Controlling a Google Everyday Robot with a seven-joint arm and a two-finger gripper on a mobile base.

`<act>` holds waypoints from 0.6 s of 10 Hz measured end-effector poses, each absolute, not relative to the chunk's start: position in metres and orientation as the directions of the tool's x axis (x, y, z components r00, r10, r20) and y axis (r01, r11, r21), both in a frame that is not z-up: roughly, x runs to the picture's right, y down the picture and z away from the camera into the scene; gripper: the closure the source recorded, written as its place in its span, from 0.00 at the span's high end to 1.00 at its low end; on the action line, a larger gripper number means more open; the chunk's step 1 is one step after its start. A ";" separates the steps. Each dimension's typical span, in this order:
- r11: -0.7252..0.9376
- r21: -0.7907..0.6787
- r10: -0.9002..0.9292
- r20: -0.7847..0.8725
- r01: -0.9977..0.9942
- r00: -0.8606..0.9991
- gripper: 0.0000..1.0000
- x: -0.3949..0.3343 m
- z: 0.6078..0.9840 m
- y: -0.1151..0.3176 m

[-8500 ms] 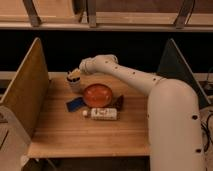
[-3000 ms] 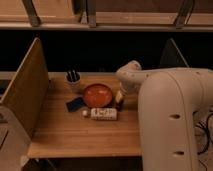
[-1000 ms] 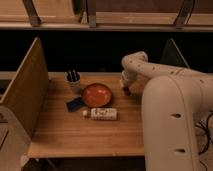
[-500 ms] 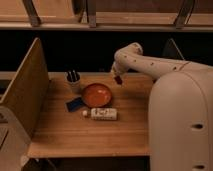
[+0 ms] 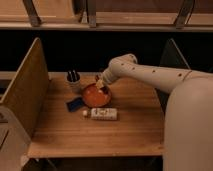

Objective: Place the pepper in the ceramic bowl

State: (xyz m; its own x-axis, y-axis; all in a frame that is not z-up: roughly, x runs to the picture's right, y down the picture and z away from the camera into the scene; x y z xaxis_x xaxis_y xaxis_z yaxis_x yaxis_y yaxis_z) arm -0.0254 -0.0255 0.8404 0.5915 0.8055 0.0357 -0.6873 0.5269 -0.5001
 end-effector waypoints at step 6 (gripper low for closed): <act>0.528 -0.506 0.804 0.039 -0.682 0.593 0.73 -0.030 0.840 -0.025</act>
